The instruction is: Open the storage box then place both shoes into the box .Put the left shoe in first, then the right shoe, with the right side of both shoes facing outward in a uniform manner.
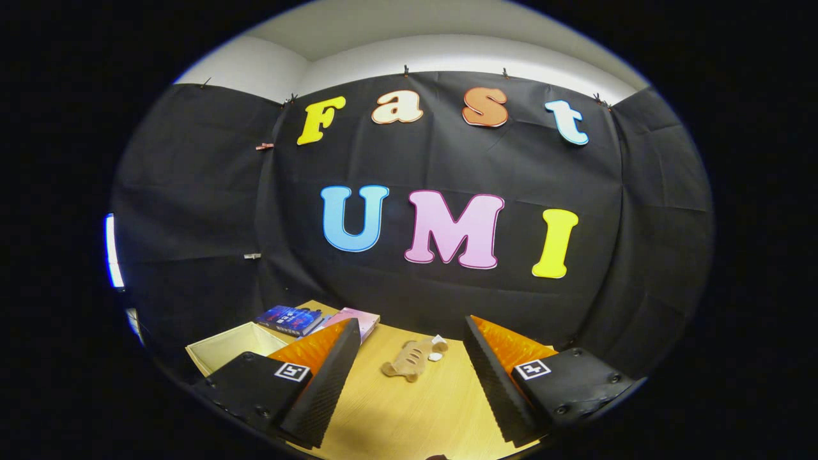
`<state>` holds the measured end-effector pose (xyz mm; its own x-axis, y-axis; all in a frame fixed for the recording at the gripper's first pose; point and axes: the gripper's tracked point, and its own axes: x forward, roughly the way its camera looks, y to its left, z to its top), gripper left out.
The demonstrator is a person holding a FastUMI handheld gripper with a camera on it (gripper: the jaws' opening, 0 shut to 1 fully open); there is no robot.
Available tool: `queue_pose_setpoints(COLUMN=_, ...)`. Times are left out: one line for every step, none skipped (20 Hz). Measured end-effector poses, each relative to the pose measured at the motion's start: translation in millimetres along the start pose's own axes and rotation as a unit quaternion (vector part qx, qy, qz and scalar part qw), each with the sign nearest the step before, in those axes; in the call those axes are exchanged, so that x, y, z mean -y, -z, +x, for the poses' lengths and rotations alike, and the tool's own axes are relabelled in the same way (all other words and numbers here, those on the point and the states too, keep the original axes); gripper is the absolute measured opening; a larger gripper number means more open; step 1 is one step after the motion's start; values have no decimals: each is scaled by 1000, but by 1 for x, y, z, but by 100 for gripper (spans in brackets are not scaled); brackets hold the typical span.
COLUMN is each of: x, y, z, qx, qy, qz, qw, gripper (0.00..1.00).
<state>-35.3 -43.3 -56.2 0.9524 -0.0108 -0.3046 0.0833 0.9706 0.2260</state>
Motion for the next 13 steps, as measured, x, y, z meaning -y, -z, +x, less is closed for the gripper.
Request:
queue_pose_setpoints(x=5, y=4, z=-3, qx=0, qy=-2, qz=1, qw=1000, gripper=100)
queue_pose_setpoints(x=8, y=10, z=-4, qx=-1, qy=-8, qz=2, qw=1000, gripper=100)
queue_pose_setpoints(x=11, y=15, z=-5, qx=-3, qy=-12, qz=0, qw=1000, gripper=100)
queue_pose_setpoints(x=15, y=20, z=-5, qx=-5, qy=-17, qz=-3, qw=1000, gripper=100)
queue_pose_setpoints(x=17, y=22, z=-5, qx=-6, qy=-23, qz=-4, qw=1000, gripper=100)
queue_pose_setpoints(x=19, y=25, z=-5, qx=-8, qy=-28, qz=-4, qw=1000, gripper=100)
queue_pose_setpoints(x=19, y=29, z=-5, qx=-9, qy=-34, qz=-1, qw=999, gripper=100)
queue_pose_setpoints(x=19, y=32, z=-5, qx=-11, qy=-41, qz=1, qw=999, gripper=100)
queue_pose_setpoints(x=20, y=35, z=-3, qx=-13, qy=-45, qz=1, qw=999, gripper=100)
queue_pose_setpoints(x=19, y=38, z=-2, qx=-15, qy=-51, qz=0, qw=999, gripper=100)
queue_pose_setpoints(x=22, y=42, z=0, qx=-19, qy=-52, qz=-3, qw=998, gripper=100)
queue_pose_setpoints(x=22, y=46, z=2, qx=-22, qy=-54, qz=-4, qw=998, gripper=100)
queue_pose_setpoints(x=21, y=48, z=3, qx=-25, qy=-56, qz=-4, qw=998, gripper=100)
